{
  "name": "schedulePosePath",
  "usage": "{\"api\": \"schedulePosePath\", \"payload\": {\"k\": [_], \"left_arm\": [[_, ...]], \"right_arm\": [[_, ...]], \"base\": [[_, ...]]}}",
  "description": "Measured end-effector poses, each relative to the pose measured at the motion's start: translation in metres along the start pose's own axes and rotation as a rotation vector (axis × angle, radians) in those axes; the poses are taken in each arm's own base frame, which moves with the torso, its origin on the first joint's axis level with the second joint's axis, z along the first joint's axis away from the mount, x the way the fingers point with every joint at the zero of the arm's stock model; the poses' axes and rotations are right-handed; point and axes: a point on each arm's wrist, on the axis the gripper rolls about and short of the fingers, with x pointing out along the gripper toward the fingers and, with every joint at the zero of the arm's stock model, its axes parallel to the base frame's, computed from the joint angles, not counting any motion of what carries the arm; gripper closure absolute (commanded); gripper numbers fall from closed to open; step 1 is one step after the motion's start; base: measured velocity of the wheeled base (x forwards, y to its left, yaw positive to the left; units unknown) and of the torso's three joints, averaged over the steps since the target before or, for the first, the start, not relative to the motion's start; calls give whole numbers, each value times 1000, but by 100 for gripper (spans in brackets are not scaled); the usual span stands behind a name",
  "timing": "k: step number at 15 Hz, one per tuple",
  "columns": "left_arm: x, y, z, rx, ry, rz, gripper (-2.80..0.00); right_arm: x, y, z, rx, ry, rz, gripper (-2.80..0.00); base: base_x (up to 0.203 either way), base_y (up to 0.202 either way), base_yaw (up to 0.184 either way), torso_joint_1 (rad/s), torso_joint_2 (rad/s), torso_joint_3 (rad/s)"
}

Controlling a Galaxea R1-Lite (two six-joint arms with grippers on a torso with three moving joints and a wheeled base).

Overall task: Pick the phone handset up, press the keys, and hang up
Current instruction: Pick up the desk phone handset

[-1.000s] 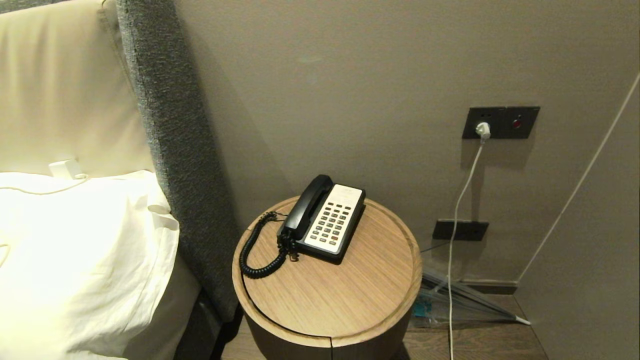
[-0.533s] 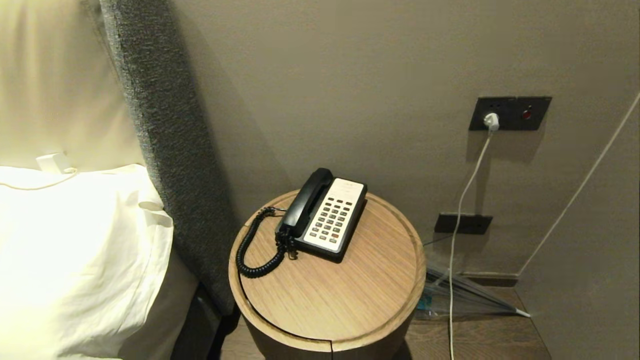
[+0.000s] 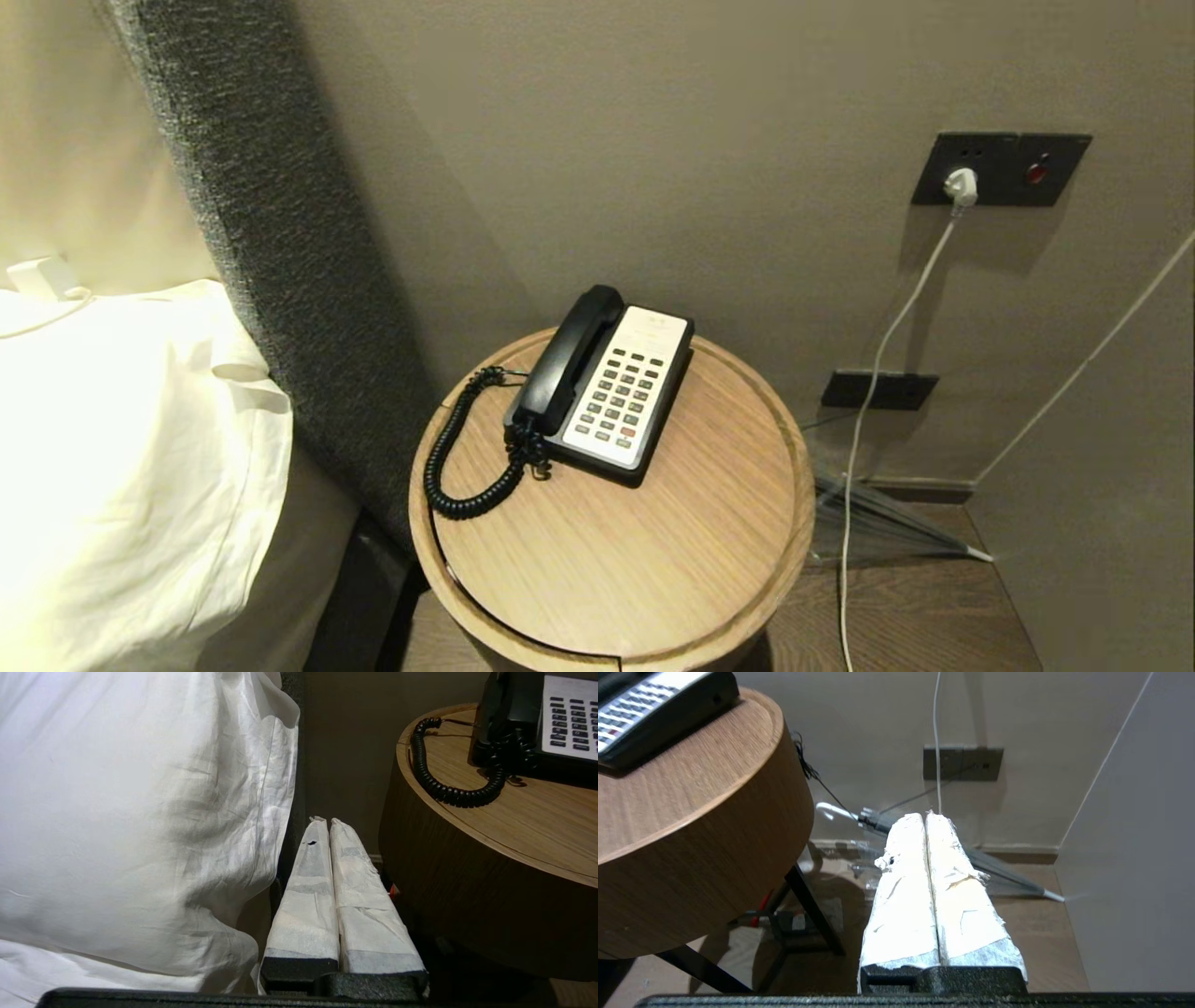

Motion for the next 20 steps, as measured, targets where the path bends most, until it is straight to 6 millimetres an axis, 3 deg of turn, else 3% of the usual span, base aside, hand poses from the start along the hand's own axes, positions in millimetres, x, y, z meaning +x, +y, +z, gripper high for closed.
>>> {"api": "schedulePosePath", "payload": {"k": [20], "left_arm": [[0,0,0,-3,-1,1,0]], "right_arm": [[0,0,0,0,1,0,0]], "base": [[0,0,0,3,3,-194]]}}
